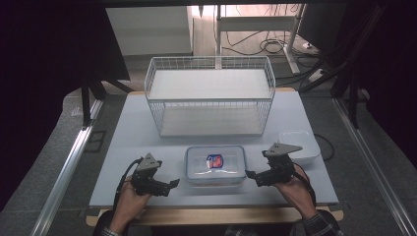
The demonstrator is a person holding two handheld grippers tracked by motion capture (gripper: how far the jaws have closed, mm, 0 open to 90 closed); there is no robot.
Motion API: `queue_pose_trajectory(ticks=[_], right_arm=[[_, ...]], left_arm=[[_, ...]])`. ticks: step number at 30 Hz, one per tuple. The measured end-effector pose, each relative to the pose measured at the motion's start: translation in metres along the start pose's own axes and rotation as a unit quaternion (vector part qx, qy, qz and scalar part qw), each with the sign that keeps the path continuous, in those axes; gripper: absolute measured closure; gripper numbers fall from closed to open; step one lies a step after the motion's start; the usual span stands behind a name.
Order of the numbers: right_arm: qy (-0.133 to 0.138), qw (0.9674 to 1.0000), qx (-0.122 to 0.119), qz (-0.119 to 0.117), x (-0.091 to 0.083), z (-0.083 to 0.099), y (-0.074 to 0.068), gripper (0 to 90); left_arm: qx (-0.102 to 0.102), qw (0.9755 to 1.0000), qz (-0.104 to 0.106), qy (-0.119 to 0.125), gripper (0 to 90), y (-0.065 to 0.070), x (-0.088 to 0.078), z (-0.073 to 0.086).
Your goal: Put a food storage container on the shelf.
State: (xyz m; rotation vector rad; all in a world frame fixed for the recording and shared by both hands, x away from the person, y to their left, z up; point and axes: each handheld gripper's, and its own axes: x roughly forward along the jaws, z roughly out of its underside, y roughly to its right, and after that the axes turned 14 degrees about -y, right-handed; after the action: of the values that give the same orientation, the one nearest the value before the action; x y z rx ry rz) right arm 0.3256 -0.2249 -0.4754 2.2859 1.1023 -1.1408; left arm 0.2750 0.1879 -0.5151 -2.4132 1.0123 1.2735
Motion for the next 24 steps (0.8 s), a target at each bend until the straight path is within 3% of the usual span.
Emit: queue_pose_trajectory(ticks=[6, 7, 10, 15, 17, 21, 24], right_arm=[[-0.007, 1.0000, -0.001, -0.005, 0.001, -0.009, -0.005, 1.7], [-0.005, 1.0000, -0.003, -0.004, 0.001, -0.011, -0.006, 1.4], [-0.014, 0.9997, 0.008, -0.016, 0.002, -0.017, -0.007, 1.1], [-0.029, 0.9991, 0.014, -0.026, 0.007, -0.023, -0.007, 2.2], [-0.038, 0.9980, 0.024, -0.044, 0.011, -0.026, -0.004, 3.9], [-0.043, 0.9966, 0.034, -0.061, 0.019, -0.031, 0.001, 5.2], [-0.057, 0.9932, 0.048, -0.090, 0.030, -0.033, 0.005, 4.9]], left_arm=[[0.002, 0.9998, 0.005, -0.019, 2.6, 0.002, 0.004, -0.013], [0.000, 0.9998, 0.010, -0.017, 2.5, 0.002, 0.003, -0.016], [-0.017, 0.9986, 0.049, 0.004, 2.2, -0.003, 0.000, -0.024], [-0.013, 0.9982, 0.059, -0.004, 3.8, -0.007, 0.003, -0.035], [-0.010, 0.9976, 0.068, -0.009, 4.3, -0.009, 0.008, -0.041], [-0.004, 0.9959, 0.087, -0.026, 4.0, -0.009, 0.018, -0.051], [-0.016, 0.9898, 0.135, -0.043, 2.1, -0.014, 0.032, -0.059]])
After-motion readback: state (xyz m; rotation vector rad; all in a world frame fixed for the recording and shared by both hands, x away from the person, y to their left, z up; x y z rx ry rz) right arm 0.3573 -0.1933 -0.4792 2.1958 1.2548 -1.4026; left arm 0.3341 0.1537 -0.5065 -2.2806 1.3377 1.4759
